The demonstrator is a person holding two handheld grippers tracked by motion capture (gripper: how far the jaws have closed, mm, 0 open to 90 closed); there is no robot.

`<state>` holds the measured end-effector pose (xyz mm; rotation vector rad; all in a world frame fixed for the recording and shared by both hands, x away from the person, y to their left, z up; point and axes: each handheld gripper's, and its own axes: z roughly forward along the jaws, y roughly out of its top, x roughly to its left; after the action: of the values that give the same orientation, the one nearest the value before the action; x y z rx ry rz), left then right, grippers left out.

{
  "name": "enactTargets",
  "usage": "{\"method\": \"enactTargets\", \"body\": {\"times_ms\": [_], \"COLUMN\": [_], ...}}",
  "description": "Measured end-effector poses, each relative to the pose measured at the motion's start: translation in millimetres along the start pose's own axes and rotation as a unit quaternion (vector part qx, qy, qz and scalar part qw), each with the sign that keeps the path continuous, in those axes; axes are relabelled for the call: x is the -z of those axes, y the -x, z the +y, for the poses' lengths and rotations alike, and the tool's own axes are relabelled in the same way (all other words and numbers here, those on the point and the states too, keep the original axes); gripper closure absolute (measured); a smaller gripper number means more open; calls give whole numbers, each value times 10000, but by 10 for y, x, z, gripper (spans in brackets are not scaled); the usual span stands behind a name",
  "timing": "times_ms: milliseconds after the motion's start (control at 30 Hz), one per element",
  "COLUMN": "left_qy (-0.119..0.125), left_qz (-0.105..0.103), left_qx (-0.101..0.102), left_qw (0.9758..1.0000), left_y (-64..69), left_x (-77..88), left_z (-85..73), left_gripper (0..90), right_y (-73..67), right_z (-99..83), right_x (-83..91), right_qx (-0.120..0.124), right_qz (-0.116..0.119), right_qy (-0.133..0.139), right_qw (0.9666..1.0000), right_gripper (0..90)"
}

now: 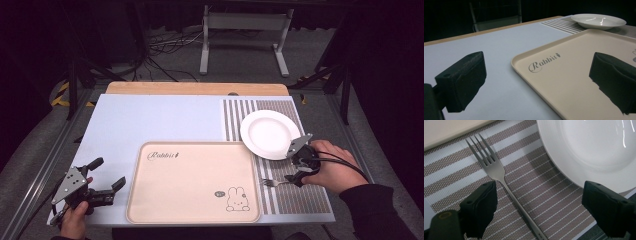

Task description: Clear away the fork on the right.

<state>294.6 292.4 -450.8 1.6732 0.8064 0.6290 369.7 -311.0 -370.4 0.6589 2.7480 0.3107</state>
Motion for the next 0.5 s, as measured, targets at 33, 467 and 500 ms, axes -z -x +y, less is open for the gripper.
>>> {"method": "enactTargets", "body": {"times_ms": [33, 467, 500], "left_qy": [-1, -17, -20], "left_qz": [1, -32, -35], "left_qx": [-3, -3, -9], "left_qw": [10000, 10000, 10000], "left_y": [1, 3, 3], "left_x": [1, -6, -6], "left_z": [0, -1, -1], "left_gripper": [18, 18, 18], "right_y": [2, 17, 14], "right_z": [2, 55, 57], "right_x": [-6, -62, -66], "right_qx": [2, 720, 732], "right_qz": [42, 217, 211], "right_qy": [-52, -492, -503], "right_qw": [10000, 9960, 9958], "right_gripper": [139, 179, 182]}}
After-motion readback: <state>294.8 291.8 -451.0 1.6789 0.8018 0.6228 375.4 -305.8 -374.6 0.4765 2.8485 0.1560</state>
